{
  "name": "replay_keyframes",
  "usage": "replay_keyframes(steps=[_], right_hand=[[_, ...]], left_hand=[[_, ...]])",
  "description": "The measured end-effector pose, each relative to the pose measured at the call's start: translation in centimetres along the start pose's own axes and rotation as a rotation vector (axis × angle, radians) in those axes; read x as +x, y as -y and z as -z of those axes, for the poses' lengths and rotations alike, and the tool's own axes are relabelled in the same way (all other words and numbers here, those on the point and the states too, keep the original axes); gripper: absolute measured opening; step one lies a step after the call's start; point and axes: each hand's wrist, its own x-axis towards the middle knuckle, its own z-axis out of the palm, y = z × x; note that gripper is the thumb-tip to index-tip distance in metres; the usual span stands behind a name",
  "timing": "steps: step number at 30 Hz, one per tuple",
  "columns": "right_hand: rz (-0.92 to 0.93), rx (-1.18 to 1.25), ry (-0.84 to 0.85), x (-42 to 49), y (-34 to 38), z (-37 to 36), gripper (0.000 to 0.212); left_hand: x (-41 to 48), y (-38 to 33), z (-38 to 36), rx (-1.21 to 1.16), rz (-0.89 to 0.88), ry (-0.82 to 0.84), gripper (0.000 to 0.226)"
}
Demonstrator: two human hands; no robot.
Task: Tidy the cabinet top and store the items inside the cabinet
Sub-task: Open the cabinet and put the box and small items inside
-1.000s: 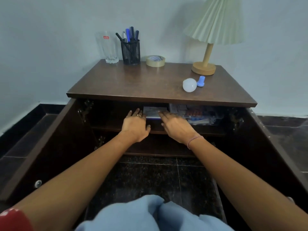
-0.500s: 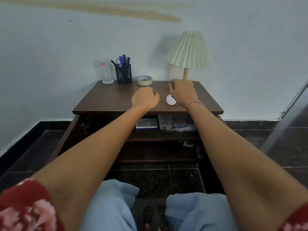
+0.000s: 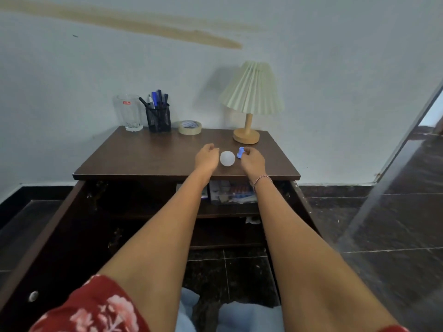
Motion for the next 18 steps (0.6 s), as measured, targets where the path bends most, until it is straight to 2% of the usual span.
replay_keyframes(steps=[6, 11, 14, 18], right_hand=[[-0.087, -0.049, 0.108, 0.8, -0.6, -1.8, 0.042], [-0.072, -0.090, 0.159, 0.9, -0.7, -2.1, 0.043], [-0.089, -0.039, 0.144, 0.9, -1.0, -1.7, 0.045], [-0.073, 0.040, 0.157, 0.5, -1.0, -1.0, 0.037]], left_hand=[[0.5, 0.2, -1.3, -0.076, 0.074, 0.042, 0.042], [1.1, 0.6, -1.6, -0.225, 0.140, 0.039, 0.034], [1.6, 1.0, -1.4, -0.196, 0.152, 0.012, 0.028], [1.6, 1.4, -0.6, -0.118, 0.153, -0.014, 0.022]])
